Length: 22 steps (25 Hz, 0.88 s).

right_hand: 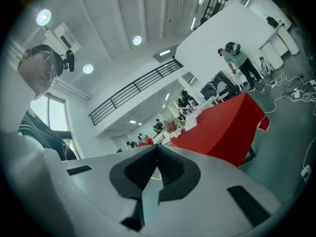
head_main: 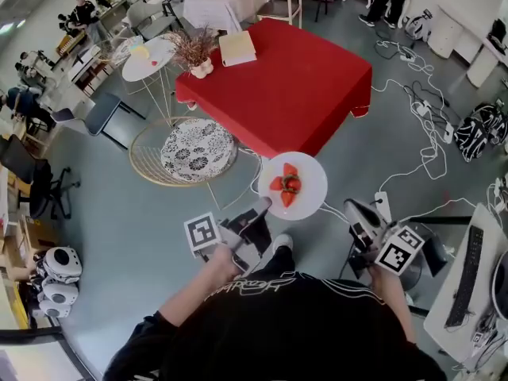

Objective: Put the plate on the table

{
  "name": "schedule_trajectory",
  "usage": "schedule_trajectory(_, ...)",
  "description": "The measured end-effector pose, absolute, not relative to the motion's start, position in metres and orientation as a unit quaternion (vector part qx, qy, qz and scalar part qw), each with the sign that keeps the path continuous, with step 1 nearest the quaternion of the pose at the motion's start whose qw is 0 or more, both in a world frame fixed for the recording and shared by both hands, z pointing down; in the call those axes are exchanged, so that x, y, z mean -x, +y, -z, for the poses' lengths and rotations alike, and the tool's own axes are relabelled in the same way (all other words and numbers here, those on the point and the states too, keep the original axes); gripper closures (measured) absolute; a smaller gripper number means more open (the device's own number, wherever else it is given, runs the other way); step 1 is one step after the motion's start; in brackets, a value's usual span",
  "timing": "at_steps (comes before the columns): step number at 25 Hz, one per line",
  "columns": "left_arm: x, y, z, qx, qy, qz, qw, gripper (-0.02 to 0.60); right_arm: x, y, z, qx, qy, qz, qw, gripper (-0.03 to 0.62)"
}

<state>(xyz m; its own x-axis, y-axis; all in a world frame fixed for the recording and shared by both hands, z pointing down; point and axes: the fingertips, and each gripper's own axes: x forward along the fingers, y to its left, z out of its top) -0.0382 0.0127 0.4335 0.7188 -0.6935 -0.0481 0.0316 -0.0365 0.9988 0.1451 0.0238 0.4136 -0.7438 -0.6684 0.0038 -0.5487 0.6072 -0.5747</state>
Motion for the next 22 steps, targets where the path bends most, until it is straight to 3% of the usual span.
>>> schedule_trajectory(12,0.103,-0.141,-0.421,-0.653,-0.244,0.298,0.652,0.565,-0.067,-0.136,-0.394,0.331,0.892,0.294,0.093,0.586)
schedule_trajectory(22,0.091,-0.178,-0.405,-0.676,-0.226,0.300,0.634,0.565,-0.080,-0.170,-0.393,0.343,0.886,0.297,0.100,0.586)
